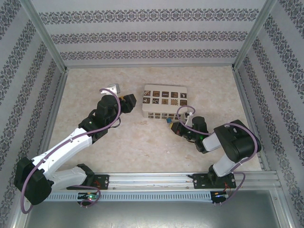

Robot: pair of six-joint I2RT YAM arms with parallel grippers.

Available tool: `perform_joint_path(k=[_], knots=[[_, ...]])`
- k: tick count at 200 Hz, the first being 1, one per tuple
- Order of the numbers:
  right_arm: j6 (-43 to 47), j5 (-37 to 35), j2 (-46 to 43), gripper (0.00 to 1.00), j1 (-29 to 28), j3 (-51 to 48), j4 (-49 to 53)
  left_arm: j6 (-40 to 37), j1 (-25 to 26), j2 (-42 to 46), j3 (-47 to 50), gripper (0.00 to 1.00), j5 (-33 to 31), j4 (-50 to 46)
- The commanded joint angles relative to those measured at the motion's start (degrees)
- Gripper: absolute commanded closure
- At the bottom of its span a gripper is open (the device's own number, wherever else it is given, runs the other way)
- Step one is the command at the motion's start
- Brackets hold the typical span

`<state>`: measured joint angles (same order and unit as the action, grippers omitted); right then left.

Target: Unlock the padlock with the key

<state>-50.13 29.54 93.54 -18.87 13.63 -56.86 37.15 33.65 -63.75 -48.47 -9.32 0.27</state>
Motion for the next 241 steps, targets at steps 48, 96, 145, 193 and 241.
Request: perform_joint_path(k=[48,96,145,193,241], knots=[[1.42,-3.01,-5.04,0.67,0.49,-0.45,4.72,-3.99,-1.49,-1.40,-3.45,0.23,-2.30,-5.76],[5.20,-3.40,-14.11,0.44,2.20,-1.85,11.16,-1.56,-8.99,-5.50,-5.05,0.18,9.42,-7.36],[6.16,-0.27,-21.07,0.02,3.66,-0.45,16.34,-2.98,-15.23,-14.99,-9.25,0.15,24.25,-6.42],[3.88,3.53,-16.80,0.02,4.13,1.41,12.04,-3.94,-17.13,-28.11,-15.99,0.16,35.71,-6.26],[4.68,1.75,-14.86,0.02,4.63,2.65,11.61,-3.14,-16.97,-39.40,-22.69,0.22,43.30,-5.40]])
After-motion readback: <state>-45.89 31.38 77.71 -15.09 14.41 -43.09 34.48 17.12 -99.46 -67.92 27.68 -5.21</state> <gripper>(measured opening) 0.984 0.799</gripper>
